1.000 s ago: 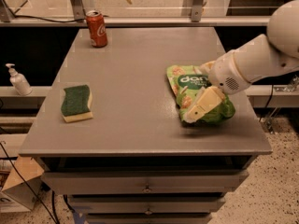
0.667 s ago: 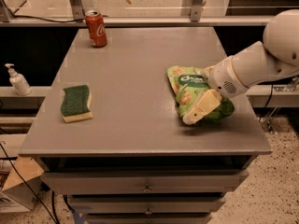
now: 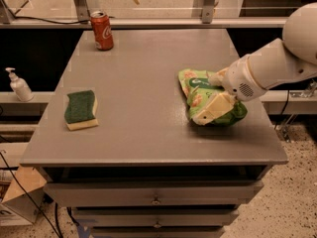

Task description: Pick green rice chip bag

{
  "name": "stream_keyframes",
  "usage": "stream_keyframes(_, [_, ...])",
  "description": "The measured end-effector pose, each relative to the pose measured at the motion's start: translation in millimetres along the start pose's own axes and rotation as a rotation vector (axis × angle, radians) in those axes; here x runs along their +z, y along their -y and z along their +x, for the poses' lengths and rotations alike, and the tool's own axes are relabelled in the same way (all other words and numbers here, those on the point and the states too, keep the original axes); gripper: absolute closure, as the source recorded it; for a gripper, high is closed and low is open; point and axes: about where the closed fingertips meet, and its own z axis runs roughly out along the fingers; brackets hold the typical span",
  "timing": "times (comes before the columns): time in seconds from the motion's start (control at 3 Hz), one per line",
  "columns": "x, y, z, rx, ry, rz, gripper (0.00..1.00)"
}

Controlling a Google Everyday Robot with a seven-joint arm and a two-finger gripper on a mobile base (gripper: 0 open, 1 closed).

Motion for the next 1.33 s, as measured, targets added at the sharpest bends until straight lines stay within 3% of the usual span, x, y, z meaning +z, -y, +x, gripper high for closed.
stream_keyframes(0.67, [-29,1,-50,-0.138,0.039,0.043,0.87])
stream_keyframes(1.0, [-32,3,-64,-0.17,0.059,0.044,1.0])
stream_keyframes(1.33, [-40,8,-77,-0.192,0.083,0.063,1.0])
